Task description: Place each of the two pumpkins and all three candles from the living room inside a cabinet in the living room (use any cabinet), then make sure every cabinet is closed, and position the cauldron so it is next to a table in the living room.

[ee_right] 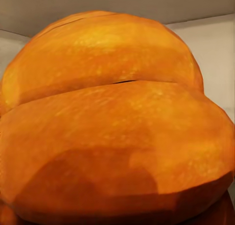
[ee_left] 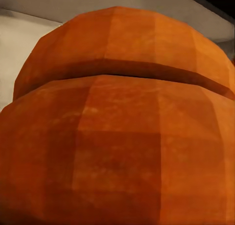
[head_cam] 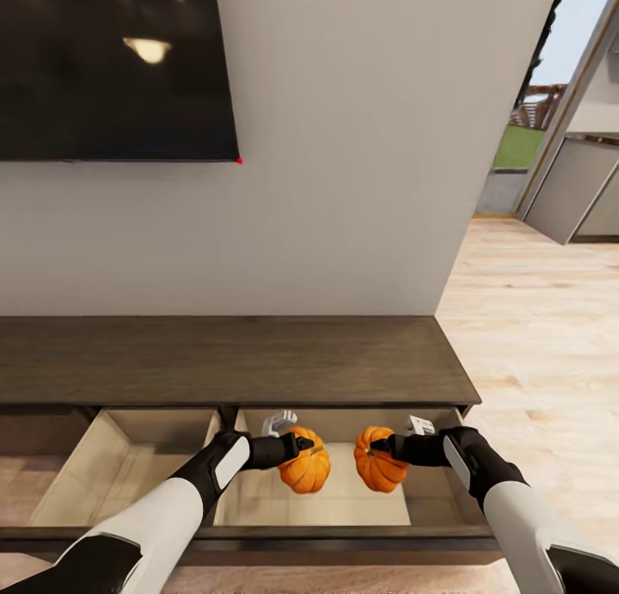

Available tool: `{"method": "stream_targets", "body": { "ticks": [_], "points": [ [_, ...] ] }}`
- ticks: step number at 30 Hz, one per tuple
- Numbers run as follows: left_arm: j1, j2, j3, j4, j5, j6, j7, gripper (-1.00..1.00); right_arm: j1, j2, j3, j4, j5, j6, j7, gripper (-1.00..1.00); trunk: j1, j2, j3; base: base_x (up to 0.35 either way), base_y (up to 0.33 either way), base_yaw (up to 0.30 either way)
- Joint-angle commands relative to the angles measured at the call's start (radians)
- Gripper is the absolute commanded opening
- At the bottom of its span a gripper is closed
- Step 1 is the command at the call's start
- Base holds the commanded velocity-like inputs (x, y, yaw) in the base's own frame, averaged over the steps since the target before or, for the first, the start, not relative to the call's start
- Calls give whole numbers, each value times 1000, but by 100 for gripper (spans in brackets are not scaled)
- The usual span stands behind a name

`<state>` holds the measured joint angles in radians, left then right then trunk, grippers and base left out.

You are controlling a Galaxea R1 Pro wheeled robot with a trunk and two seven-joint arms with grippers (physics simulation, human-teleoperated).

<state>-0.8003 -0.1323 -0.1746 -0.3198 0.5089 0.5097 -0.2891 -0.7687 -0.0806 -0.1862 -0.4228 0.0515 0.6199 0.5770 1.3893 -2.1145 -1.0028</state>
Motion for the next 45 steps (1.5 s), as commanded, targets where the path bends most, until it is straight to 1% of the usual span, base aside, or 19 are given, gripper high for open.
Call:
{"method": "stream_targets", "body": {
  "ticks": [1, 3, 7, 12, 23, 32, 40, 45],
  "points": [
    [0, 0, -4, -1, 2, -4, -5, -100, -1, 0, -7, -1, 4, 7, 6, -100, 0, 0, -2, 0, 0, 0],
    [0, 1, -5, -1, 1, -19, -11, -100, -2, -1, -7, -1, 4, 11, 15, -100, 0, 0, -6, 0, 0, 0],
    [0, 2, -6, -1, -2, -29, -16, -100, -3, -5, -6, -2, 5, 37, 88, -100, 0, 0, -12, 0, 0, 0],
    [0, 2, -6, 0, -3, -20, -18, -100, -3, -6, -6, -4, 5, 47, 118, -100, 0, 0, -20, 0, 0, 0],
    [0, 5, -6, 1, -3, 16, -16, -100, -2, -10, -7, -11, 4, 45, 126, -100, 0, 0, -34, 0, 0, 0],
    [0, 5, -5, 1, -3, 17, -16, -100, -1, -6, -7, -14, 5, 36, 121, -100, 0, 0, -37, 0, 0, 0],
    [0, 4, -5, 1, -4, 12, -15, -100, -5, -10, -8, -14, 5, 35, 115, -100, 0, 0, -49, 0, 0, 0],
    [0, 5, -5, 1, -4, 12, -15, -100, -22, -10, -7, -13, 5, 36, 106, -100, 0, 0, -57, 0, 0, 0]
  ]
}}
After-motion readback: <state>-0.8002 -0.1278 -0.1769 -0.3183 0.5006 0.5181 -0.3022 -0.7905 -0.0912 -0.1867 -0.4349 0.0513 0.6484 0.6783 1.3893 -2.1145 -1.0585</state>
